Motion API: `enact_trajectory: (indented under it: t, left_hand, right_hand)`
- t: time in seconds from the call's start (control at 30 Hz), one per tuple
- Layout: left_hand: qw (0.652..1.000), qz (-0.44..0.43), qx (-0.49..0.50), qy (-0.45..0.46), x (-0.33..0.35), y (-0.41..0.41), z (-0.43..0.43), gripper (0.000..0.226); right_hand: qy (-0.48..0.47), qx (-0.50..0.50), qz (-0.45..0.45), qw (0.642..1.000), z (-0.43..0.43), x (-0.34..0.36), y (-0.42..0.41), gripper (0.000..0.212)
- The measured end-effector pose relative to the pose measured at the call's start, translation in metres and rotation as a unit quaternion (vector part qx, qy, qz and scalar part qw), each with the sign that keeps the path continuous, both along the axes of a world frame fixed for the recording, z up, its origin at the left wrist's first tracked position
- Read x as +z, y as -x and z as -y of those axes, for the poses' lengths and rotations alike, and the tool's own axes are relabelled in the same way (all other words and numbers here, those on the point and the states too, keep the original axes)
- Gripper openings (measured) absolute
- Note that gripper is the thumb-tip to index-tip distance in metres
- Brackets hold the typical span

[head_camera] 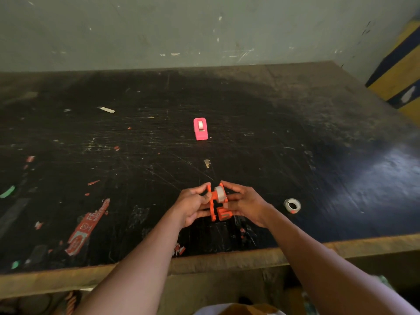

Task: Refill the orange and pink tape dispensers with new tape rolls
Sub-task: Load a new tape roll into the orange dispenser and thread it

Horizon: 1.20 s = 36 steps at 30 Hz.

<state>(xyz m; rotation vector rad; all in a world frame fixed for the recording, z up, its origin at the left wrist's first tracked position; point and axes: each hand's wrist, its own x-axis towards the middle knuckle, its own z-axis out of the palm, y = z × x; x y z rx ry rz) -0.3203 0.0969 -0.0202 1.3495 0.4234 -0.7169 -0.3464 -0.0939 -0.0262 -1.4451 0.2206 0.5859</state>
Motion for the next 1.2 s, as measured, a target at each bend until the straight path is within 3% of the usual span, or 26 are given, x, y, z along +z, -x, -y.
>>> enact_trajectory:
  t: [0.9, 1.07, 1.2]
  left_hand:
    - [0.998, 0.010, 0.054, 0.011, 0.008, 0.000, 0.001, 0.058]
    - [0.997, 0.035, 0.067, 0.007, 0.009, -0.001, 0.006, 0.034]
    - [0.998, 0.035, 0.045, 0.028, 0.013, -0.005, 0.004, 0.028]
  right_hand:
    - [-0.006, 0.001, 0.005, 1.000, -0.009, 0.007, -0.001, 0.065]
    - [-0.033, -0.043, 0.012, 0.998, -0.009, 0.011, -0.002, 0.066]
    - [-0.029, -0.059, 0.032, 0.997, -0.006, 0.018, -0.002, 0.058]
